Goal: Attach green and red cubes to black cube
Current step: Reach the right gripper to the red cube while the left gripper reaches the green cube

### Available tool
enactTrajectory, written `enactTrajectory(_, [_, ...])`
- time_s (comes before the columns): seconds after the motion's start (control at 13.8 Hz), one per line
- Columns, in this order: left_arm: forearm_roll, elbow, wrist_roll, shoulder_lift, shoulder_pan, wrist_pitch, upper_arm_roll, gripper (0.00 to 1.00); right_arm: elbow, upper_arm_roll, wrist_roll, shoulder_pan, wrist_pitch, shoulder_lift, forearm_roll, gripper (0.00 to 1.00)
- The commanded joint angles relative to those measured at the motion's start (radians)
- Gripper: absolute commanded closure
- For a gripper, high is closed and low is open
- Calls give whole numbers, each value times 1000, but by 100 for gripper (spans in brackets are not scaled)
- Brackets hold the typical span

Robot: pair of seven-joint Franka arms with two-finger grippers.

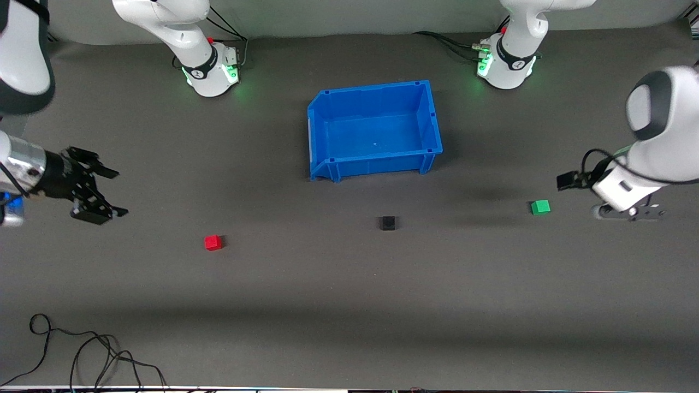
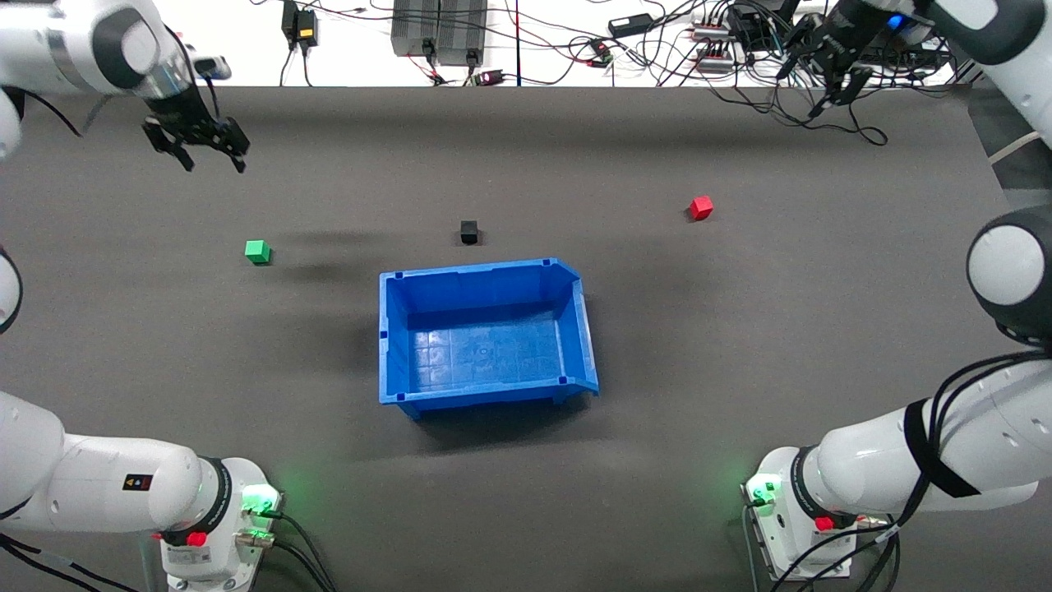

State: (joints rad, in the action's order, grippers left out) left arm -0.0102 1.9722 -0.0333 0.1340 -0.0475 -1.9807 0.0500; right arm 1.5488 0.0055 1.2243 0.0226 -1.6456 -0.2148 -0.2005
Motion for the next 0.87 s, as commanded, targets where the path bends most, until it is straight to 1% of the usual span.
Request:
enactTrajectory(0.0, [-14, 99, -17, 42, 15, -197, -1, 0, 43, 7, 93, 8, -103, -86, -60, 0])
enactTrajectory(0.07, [-31, 100, -19, 85, 20, -245, -1, 0, 89, 5, 90, 10, -159, -101, -100, 0])
enactTrajectory(0.15, [-34, 105, -19, 114, 20, -289, -1, 0, 144, 5, 81, 13, -234, -116, -118, 0])
enactTrajectory(0.29, [-36, 137, -22, 163, 23, -404, -1, 0, 246, 5, 72, 10, -409, -142, -125, 0])
enactTrajectory(0.36, [-36, 166, -34, 186, 28, -485, -1, 0, 276, 7, 61, 8, -471, -161, -125, 0])
enactTrajectory(0.51, [-36, 230, -45, 231, 41, -648, -1, 0, 295, 8, 31, -4, -571, -227, -146, 0])
enactTrajectory(0.58, [-36, 259, -45, 242, 47, -697, -1, 0, 294, 8, 11, -6, -603, -259, -164, 0])
enactTrajectory(0.65, [-36, 280, -45, 242, 48, -722, -1, 0, 294, 8, -3, -7, -637, -288, -175, 0])
enactTrajectory(0.8, [-36, 298, -49, 237, 48, -724, -1, 0, 290, 11, -11, -9, -686, -343, -178, 0])
